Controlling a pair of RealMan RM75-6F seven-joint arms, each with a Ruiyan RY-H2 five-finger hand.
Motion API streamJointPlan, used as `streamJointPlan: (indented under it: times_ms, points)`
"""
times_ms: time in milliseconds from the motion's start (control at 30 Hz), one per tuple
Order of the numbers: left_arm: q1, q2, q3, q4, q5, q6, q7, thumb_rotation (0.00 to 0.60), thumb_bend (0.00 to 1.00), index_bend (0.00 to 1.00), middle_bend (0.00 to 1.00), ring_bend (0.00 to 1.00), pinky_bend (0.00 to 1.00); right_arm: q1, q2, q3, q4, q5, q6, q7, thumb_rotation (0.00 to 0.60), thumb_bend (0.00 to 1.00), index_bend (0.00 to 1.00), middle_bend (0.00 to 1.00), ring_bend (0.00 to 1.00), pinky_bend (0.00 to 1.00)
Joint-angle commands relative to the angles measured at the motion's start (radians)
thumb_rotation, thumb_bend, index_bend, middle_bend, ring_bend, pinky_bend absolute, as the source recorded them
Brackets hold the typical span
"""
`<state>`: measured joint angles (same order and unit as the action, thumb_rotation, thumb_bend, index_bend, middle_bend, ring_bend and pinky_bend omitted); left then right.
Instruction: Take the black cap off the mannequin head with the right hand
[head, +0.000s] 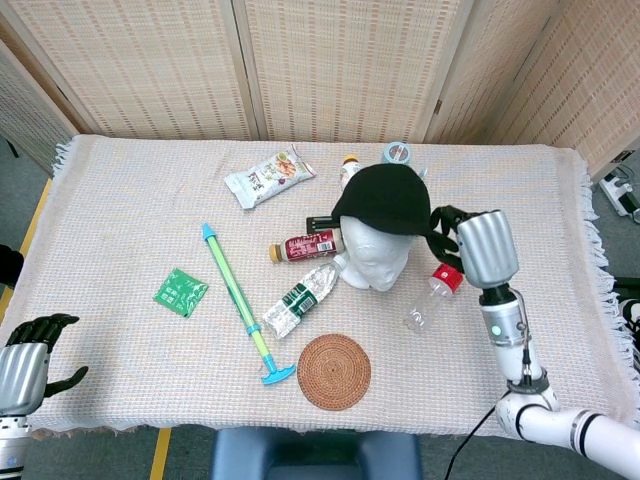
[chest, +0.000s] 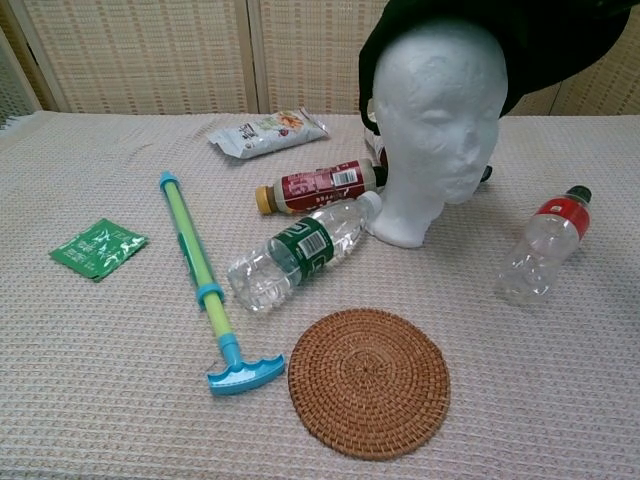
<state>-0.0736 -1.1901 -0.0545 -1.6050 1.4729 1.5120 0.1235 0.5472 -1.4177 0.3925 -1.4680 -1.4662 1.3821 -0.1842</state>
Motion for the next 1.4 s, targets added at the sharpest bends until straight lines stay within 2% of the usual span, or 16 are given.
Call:
streamJointPlan:
  times_ms: [33,267,400,633,1100,1233,1400]
  points:
    - [-0.001,0.0,0.0,-0.003,-0.001,-0.002,0.004,0.6,0.18,0.29,0.29,0.24,0.25,0.054,-0.012,0.05,0.069,0.056,-0.04,0.006,0.6,0.59,0.78,0.67,0.91,1.0]
    - [-0.006,0.002,-0.003,-0.013,-0.002,-0.005,0.02,0.6,0.18,0.29,0.29,0.24,0.25,0.132,-0.028,0.079,0.203,0.123,-0.122,0.014,0.6,0.6,0.79,0.67,0.91,1.0]
    - [-0.005,0.005,-0.003,-0.021,-0.004,-0.004,0.027,0.6,0.18,0.29,0.29,0.24,0.25,0.15,-0.008,0.066,0.258,0.131,-0.158,0.024,0.6,0.6,0.79,0.67,0.91,1.0]
    - [-0.011,0.003,-0.002,-0.025,-0.002,-0.011,0.036,0.6,0.18,0.29,0.29,0.24,0.25,0.107,0.066,0.011,0.255,0.116,-0.158,0.059,0.6,0.6,0.79,0.67,0.91,1.0]
    - [-0.013,0.006,0.004,-0.038,0.006,-0.013,0.048,0.6,0.18,0.29,0.29,0.24,0.25,-0.017,0.214,-0.137,0.193,0.078,-0.174,0.113,0.6,0.6,0.79,0.67,0.91,1.0]
    - [-0.016,0.005,0.005,-0.048,0.013,-0.013,0.057,0.6,0.18,0.29,0.29,0.24,0.25,-0.013,0.203,-0.16,0.222,0.094,-0.22,0.113,0.6,0.6,0.79,0.67,0.91,1.0]
    - [-0.016,0.009,0.01,-0.063,0.013,-0.017,0.074,0.6,0.18,0.29,0.29,0.24,0.25,0.027,0.122,-0.184,0.32,0.106,-0.298,0.085,0.6,0.6,0.78,0.67,0.9,1.0]
